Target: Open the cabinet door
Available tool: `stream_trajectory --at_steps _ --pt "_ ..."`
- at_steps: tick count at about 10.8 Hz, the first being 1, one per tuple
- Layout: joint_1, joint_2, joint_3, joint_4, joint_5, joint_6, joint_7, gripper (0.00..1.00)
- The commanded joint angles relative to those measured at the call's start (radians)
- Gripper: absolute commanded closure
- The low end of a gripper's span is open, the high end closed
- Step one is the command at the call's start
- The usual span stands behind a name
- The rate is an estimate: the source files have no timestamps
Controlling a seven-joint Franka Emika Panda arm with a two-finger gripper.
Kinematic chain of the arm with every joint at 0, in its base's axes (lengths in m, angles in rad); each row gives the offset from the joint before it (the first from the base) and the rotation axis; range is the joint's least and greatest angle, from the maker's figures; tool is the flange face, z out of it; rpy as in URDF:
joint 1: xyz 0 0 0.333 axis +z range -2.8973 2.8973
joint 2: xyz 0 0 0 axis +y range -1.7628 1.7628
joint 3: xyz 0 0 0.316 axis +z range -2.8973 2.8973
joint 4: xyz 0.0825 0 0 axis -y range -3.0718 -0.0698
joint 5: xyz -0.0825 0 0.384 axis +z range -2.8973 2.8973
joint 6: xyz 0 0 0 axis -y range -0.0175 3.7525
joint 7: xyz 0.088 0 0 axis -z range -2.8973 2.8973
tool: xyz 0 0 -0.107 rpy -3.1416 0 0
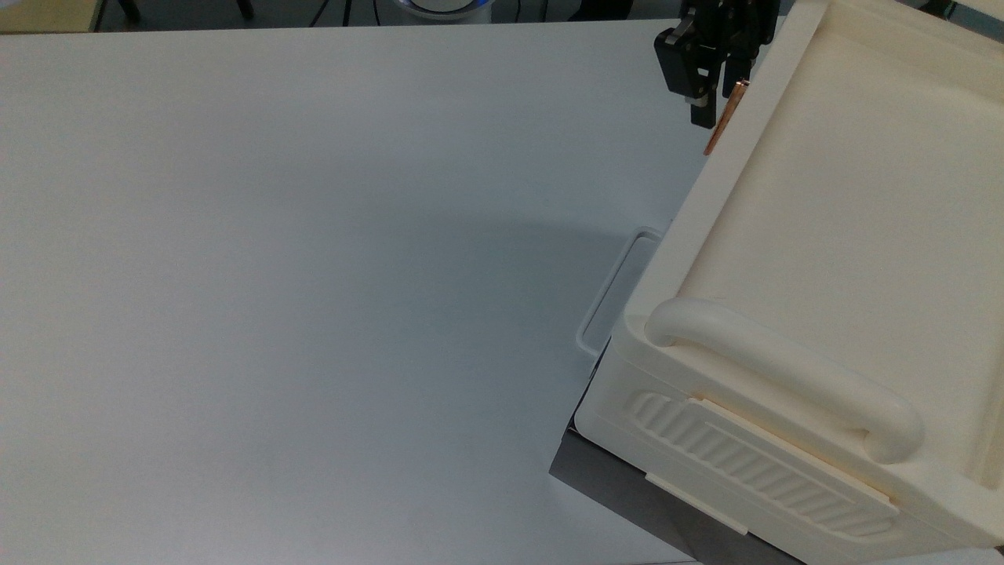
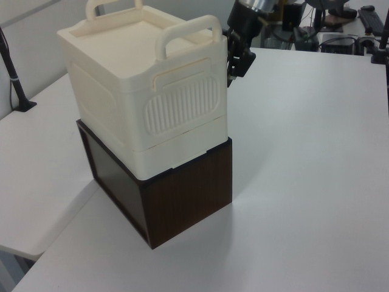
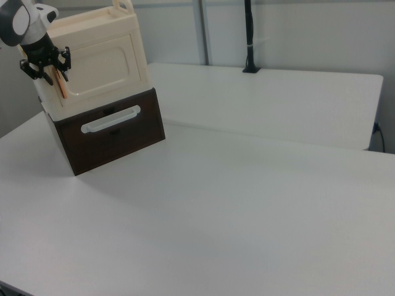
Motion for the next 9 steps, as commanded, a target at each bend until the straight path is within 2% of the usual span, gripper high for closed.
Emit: stream_trajectory --at_steps 1,2,3,6,9 --pt "-0.003 0.001 0.006 0.008 0.019 0.002 -0.06 0.62" --pt "-0.003 0.001 0.006 0.006 0.021 0.002 -0.06 0.68" --pt "-0.004 0.001 0.006 0.006 0.024 -0.014 -0.059 0.84" --pt "-0.006 -0.005 0.006 0.006 0.025 -0.065 -0.057 0.86" --pt "-0.01 -0.025 0.005 0.006 0.028 -0.135 -0.055 0.98"
